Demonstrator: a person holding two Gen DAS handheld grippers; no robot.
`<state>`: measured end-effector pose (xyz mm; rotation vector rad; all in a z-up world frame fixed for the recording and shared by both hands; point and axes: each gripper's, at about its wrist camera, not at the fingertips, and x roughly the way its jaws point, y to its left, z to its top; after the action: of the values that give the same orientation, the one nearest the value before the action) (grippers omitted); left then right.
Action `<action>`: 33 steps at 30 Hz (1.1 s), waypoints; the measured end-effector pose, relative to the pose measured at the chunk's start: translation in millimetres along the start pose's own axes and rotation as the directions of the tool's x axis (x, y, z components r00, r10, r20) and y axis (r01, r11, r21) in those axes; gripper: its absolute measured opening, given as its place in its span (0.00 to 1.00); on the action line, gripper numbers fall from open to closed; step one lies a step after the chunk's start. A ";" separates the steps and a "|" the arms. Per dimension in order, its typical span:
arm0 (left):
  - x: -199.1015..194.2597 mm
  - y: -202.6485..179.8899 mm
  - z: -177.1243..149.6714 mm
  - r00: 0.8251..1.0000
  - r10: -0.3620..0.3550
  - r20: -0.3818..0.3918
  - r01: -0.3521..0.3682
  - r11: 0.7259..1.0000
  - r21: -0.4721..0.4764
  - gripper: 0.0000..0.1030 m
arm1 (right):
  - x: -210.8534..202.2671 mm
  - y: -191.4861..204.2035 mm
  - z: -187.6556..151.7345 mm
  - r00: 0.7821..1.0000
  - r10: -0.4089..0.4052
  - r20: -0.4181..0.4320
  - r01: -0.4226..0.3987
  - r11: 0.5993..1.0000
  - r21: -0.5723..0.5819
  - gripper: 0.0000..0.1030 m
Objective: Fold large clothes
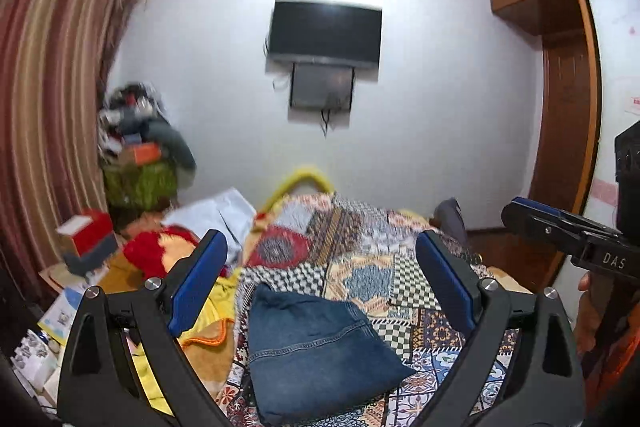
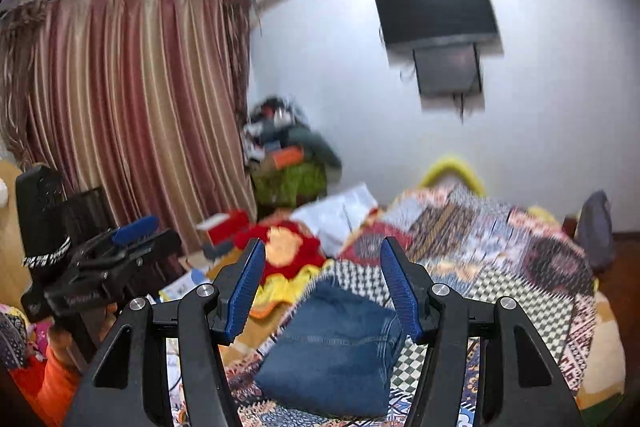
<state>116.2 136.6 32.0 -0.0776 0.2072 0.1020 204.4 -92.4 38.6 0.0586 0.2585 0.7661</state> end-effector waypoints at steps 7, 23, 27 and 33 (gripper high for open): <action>-51.5 -26.1 -17.6 0.997 0.056 0.061 -0.056 0.998 0.006 0.94 | -60.0 34.7 -22.9 0.996 -0.050 0.075 0.051 0.999 -0.013 0.55; -62.8 -24.9 -40.6 0.997 0.072 0.017 -0.070 0.995 -0.064 1.00 | -92.8 52.2 -49.7 0.978 -0.198 0.062 0.200 0.980 -0.022 0.95; -65.3 -24.9 -43.8 0.997 0.079 0.007 -0.078 0.995 -0.069 1.00 | -90.8 50.0 -50.1 0.978 -0.199 0.057 0.201 0.979 -0.022 0.95; -66.9 -24.3 -45.8 0.997 0.082 0.003 -0.082 0.994 -0.077 1.00 | -82.4 48.1 -50.0 0.978 -0.203 0.044 0.204 0.979 -0.020 0.95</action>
<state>44.5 102.3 3.0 -0.1453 0.2007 0.1922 102.3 -116.8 14.6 0.0242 0.2111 0.5636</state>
